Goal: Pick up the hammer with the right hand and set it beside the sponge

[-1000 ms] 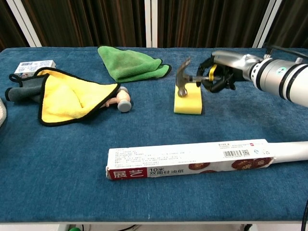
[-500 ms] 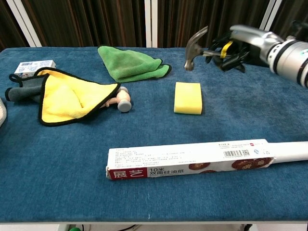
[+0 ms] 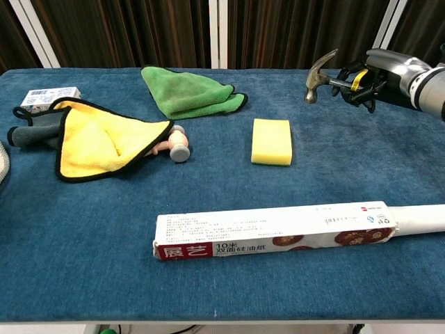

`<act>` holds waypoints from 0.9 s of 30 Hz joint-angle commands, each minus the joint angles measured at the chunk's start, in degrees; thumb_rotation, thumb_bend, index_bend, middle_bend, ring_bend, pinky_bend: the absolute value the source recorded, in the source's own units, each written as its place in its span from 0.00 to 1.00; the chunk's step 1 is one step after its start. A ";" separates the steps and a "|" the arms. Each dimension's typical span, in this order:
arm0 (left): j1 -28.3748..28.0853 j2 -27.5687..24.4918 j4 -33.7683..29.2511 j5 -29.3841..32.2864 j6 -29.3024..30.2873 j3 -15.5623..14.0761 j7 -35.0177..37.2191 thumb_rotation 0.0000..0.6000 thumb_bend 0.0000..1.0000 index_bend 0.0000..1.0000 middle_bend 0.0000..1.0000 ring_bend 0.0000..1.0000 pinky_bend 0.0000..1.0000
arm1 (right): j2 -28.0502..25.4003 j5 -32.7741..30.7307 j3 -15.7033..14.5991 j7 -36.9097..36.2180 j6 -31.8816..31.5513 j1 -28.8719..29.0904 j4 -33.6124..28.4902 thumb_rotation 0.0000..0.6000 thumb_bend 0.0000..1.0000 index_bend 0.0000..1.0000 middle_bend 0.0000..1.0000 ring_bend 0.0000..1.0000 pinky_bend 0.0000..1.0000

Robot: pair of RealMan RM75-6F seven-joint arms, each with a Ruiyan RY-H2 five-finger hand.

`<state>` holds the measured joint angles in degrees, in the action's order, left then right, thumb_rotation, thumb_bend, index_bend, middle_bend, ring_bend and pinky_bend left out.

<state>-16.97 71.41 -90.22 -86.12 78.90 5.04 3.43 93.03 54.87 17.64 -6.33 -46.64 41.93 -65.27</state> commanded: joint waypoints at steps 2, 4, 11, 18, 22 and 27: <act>0.09 -0.19 -0.17 0.25 -0.06 -0.01 -0.19 1.00 0.04 0.23 0.14 0.08 0.08 | 4.28 -0.69 0.91 -0.64 3.71 2.93 6.44 1.00 1.00 0.96 0.76 0.70 0.62; 0.19 -0.35 -0.23 0.48 -0.12 -0.05 -0.24 1.00 0.04 0.23 0.14 0.08 0.08 | 5.54 -0.84 0.90 -0.47 5.09 3.76 8.70 1.00 1.00 0.94 0.74 0.68 0.59; 0.35 -0.37 -0.05 0.80 -0.31 -0.18 -0.10 1.00 0.04 0.23 0.14 0.08 0.08 | 7.37 -1.48 0.59 -0.24 9.66 5.13 12.33 1.00 0.71 0.55 0.45 0.37 0.30; 0.16 -0.31 0.02 0.60 -0.45 -0.13 -0.08 1.00 0.04 0.23 0.14 0.08 0.08 | 6.30 -0.66 0.88 -1.31 8.99 4.05 10.54 1.00 0.17 0.08 0.12 0.03 0.11; -0.02 -0.32 -0.17 0.32 -0.48 -0.11 -0.25 1.00 0.04 0.23 0.14 0.08 0.08 | 5.23 -0.15 1.14 -2.36 8.32 3.10 9.22 1.00 0.05 0.01 0.06 0.00 0.07; -0.04 -0.39 -0.31 0.34 -0.50 -0.11 -0.41 1.00 0.04 0.23 0.14 0.08 0.08 | 3.58 0.80 1.09 -3.77 8.49 2.13 7.31 1.00 0.03 0.00 0.05 0.00 0.07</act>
<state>-17.02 71.03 -90.52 -85.79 78.40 4.93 3.04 96.96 55.36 18.75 -9.76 -38.17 44.32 -57.59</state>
